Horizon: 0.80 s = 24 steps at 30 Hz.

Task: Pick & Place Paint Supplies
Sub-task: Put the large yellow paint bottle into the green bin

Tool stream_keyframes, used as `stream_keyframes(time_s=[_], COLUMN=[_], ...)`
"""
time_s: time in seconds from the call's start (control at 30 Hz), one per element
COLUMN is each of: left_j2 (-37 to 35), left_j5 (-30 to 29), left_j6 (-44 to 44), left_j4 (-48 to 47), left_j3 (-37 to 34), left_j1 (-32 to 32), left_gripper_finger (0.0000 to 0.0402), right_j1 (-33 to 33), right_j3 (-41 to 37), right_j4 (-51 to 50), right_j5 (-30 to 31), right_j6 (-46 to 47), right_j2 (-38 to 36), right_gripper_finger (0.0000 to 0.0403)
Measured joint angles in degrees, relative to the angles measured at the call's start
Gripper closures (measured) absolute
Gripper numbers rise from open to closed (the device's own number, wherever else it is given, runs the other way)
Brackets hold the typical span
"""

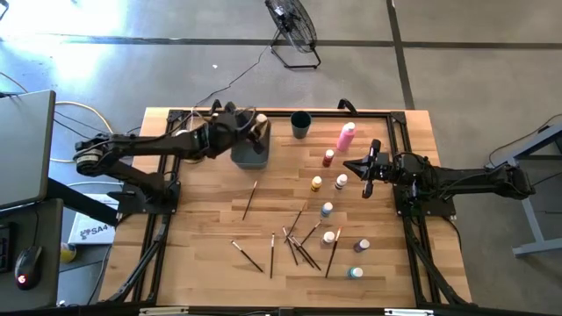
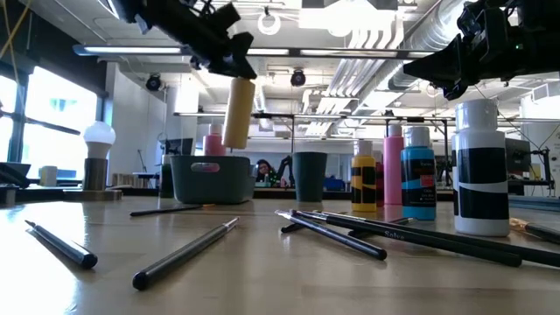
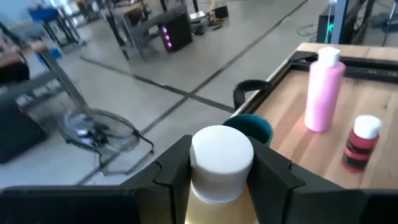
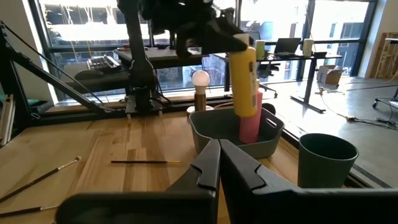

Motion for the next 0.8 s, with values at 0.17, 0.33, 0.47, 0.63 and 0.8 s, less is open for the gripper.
stream_keyframes(time_s=[0.17, 0.33, 0.47, 0.63, 0.8], left_j2=[0.99, 3.97, 7.21, 10.74, 13.14], left_j5=[4.05, 4.13, 2.92, -1.91, -5.72], left_j6=[-2.78, -3.09, -4.42, -4.28, -4.39], left_j4=[-0.17, 0.42, 1.98, 5.28, 6.34], left_j3=[-0.01, -0.01, 0.03, 0.05, 0.07], left_j1=[3.52, 4.40, 4.40, 4.41, 4.44], left_gripper_finger=[0.0277, 0.0277, 0.0277, 0.0277, 0.0277], right_j1=[0.02, 0.02, 0.01, 0.02, 0.01], right_j3=[0.00, 0.00, 0.00, 0.00, 0.00], right_j4=[0.00, 0.00, -0.03, -0.07, -0.11], right_j5=[0.00, 0.01, 0.00, -0.01, 0.02], right_j6=[-0.30, -0.37, -0.41, -0.41, -0.43], right_j2=[0.00, 0.00, 0.00, 0.00, -0.01], right_gripper_finger=[0.0400, 0.0400, 0.0400, 0.0400, 0.0400])
